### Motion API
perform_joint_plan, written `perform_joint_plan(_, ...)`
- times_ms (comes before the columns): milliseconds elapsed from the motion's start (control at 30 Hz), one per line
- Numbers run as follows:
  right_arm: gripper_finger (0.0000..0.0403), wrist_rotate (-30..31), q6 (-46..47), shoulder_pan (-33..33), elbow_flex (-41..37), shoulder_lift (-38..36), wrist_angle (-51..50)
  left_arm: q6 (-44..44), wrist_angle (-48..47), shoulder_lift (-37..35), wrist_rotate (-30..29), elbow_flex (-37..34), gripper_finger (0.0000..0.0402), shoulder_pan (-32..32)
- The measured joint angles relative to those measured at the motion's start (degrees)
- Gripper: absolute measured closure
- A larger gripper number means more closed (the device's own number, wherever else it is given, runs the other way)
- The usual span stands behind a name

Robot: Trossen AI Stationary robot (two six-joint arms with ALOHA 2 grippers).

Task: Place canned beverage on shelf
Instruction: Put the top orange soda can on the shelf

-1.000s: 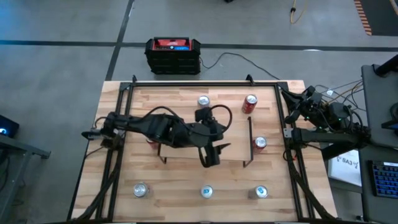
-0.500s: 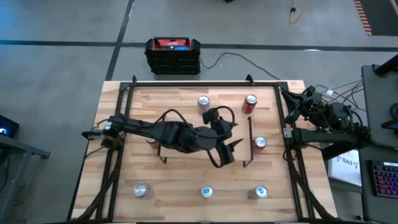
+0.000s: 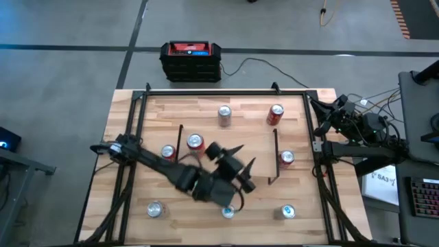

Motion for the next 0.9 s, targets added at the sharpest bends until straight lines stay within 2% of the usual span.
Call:
perform_joint_plan(167,0.038,-0.01,0.0,0.02,0.0,0.0,0.0,-8.02,-0.29,0.0,-16.05,-5.75,0.0161,-4.53)
perform_joint_plan(200,0.038,-0.02,0.0,0.01,0.01,0.0,0.0,-9.54,-0.26,-0.05,-17.69,-6.99,0.0161,-5.3)
perform_joint_plan(333,0.038,-0.02,0.0,0.02,0.02,0.0,0.0,-11.93,-1.31,-0.15,-17.81,-10.88,0.0162,-6.92)
perform_joint_plan(533,0.038,0.0,0.0,0.02,0.01,0.0,0.0,-15.27,-2.32,-0.81,-17.96,-12.72,0.017,-6.46)
perform_joint_plan(700,0.038,0.0,0.01,0.01,0.01,0.0,0.0,-9.25,-2.39,-0.81,-17.6,-8.67,0.017,-5.15)
perform_joint_plan(800,0.038,0.0,0.02,0.02,0.01,0.0,0.02,-9.31,-2.2,-0.8,-13.48,-6.08,0.017,-4.44)
perform_joint_plan(900,0.038,0.0,0.0,0.0,0.0,0.0,0.02,-17.51,-2.03,-0.5,-8.62,-6.75,0.017,-4.19)
